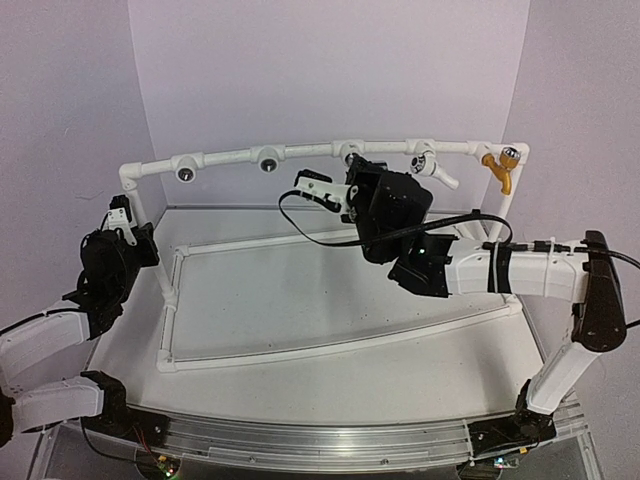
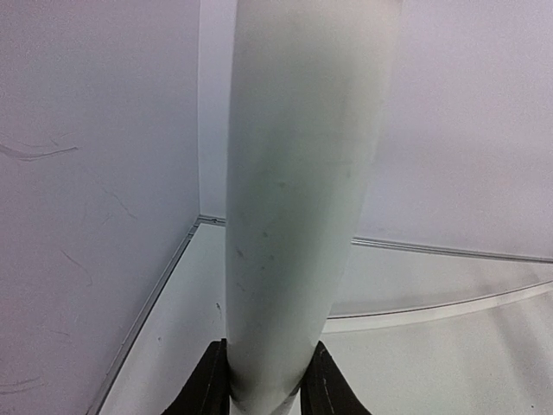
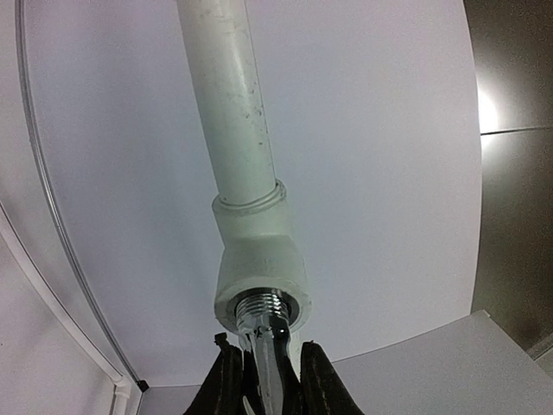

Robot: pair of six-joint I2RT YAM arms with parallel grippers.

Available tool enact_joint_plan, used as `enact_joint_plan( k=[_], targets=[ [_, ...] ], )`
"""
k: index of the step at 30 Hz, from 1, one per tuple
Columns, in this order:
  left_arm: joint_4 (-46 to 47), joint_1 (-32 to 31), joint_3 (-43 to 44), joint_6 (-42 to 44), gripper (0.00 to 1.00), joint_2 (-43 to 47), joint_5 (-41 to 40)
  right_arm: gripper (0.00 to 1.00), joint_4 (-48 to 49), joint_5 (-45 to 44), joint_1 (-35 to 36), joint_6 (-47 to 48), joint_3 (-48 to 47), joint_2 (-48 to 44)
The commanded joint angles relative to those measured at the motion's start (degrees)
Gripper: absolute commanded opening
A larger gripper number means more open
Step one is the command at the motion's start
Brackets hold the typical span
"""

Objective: Install the water faucets

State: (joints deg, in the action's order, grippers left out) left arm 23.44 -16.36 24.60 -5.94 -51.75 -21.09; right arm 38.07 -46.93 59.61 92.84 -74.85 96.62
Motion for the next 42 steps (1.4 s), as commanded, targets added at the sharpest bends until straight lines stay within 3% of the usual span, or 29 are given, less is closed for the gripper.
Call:
enact_joint_plan(
  k=[1, 14, 42],
  targets=[
    [1.87, 0.17, 0.04, -3.51, 0.03, 1.04, 2.16, 0.0, 2.84, 0.4, -0.04, -1.08, -4.18, 0.83],
    [1.87, 0.11, -1.71, -5.7, 0.0, 2.37, 3.76, 0.0, 0.08, -3.37, -0.04, -2.46, -9.14, 4.57],
    [1.72, 0.08, -2.57, -6.49, 0.0, 3.44, 7.55, 0.0, -20.31, 1.24, -1.82, -41.72, -16.38, 1.99]
  ],
)
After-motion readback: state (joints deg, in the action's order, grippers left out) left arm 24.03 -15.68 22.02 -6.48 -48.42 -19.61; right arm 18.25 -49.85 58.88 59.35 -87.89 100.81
